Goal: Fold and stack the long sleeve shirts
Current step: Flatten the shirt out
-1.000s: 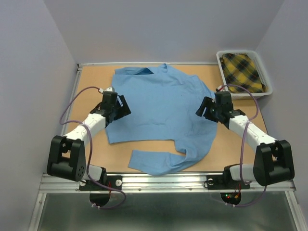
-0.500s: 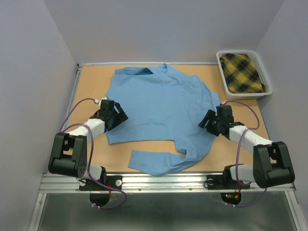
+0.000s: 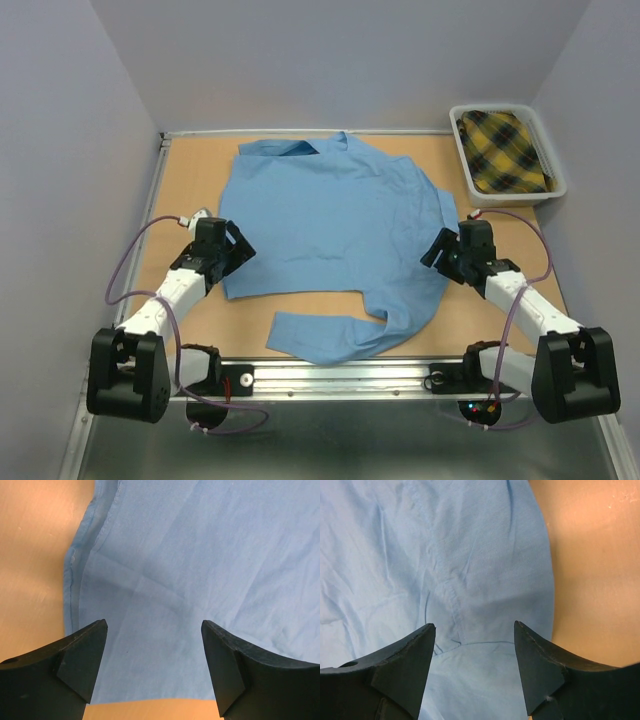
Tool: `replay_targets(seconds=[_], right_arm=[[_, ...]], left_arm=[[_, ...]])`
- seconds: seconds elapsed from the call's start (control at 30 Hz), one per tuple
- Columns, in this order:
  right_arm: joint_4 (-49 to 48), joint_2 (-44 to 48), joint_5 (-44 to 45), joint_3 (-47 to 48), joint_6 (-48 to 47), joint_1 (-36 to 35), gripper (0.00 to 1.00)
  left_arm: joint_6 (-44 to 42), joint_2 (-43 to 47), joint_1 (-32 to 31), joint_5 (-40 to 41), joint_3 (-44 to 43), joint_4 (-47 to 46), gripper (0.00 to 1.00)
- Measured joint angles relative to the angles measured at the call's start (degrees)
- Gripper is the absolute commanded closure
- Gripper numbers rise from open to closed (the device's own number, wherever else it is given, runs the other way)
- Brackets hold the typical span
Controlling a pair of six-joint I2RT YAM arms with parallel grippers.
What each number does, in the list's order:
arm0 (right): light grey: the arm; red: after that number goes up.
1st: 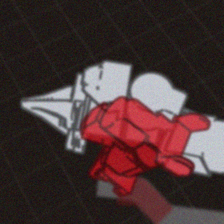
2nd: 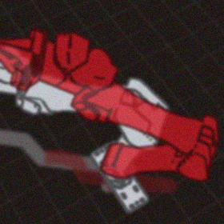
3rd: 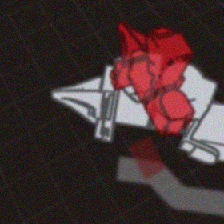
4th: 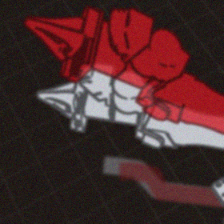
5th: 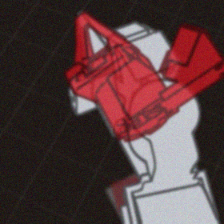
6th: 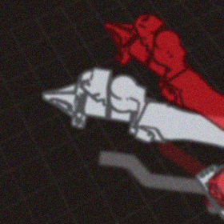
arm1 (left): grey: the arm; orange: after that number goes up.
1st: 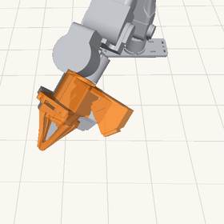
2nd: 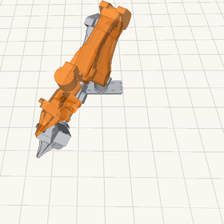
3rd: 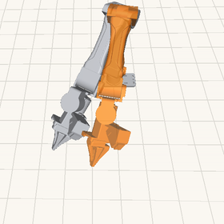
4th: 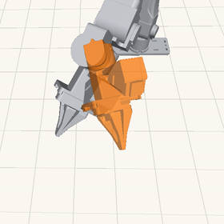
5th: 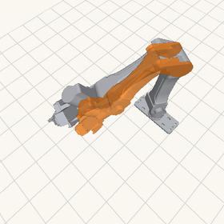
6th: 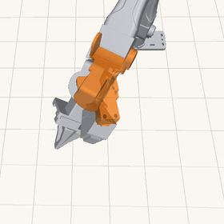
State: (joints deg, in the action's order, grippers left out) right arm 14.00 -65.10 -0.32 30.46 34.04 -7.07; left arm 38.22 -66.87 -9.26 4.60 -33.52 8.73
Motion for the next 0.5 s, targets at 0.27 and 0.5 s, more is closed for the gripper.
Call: replay_targets(seconds=[0.27,0.5], right_arm=[[2.58,2.16,-4.70,0.35,-0.85,0.00,0.30],[3.48,4.72,-5.68,0.28,-0.79,0.00,0.30]], left_arm=[[2.47,1.33,0.00,-3.91,6.25,-1.33,0.16],[7.06,6.38,0.02,-5.27,11.08,-5.29,0.17]])
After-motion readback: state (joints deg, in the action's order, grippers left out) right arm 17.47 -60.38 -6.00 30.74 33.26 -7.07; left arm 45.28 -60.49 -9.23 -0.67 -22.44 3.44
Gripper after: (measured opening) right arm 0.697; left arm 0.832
